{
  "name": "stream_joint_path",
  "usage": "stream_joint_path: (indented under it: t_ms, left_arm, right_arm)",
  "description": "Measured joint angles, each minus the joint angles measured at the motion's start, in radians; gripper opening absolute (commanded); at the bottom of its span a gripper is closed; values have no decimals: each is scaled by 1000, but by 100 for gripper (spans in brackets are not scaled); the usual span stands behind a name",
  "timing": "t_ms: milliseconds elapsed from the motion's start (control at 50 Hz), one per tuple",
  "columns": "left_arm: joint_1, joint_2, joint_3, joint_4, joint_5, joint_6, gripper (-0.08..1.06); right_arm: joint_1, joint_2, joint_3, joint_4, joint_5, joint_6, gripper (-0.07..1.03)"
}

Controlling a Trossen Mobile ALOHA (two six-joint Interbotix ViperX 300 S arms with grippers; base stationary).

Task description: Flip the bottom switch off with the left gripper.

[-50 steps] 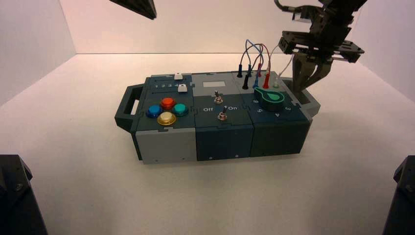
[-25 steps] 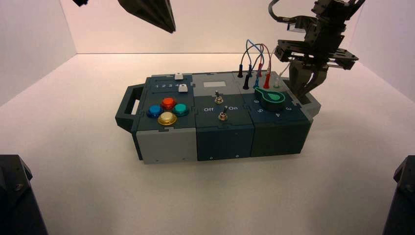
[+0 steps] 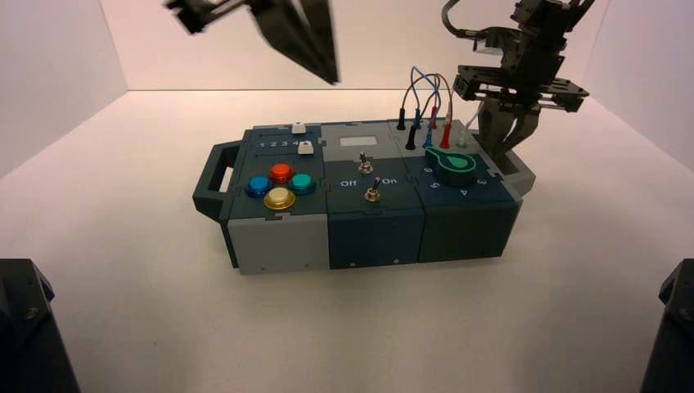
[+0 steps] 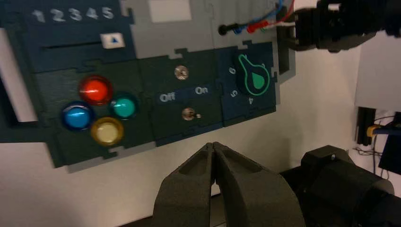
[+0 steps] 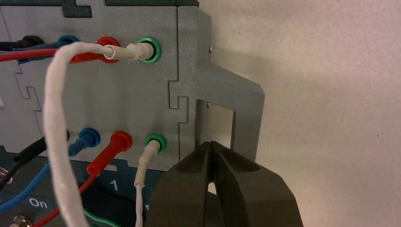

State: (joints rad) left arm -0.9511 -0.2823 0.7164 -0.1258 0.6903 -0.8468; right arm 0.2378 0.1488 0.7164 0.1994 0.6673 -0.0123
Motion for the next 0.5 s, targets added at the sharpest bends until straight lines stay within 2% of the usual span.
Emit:
stream_joint_path:
  t_ms: [300, 500]
  left_arm:
    - [-69, 121, -81, 0, 12, -32, -3]
    - [-89, 146, -103, 0, 29, -52, -3]
  right_arm:
    - [0, 11, -9, -6, 12, 2, -2]
    - [0, 14, -9, -6, 15, 2, -2]
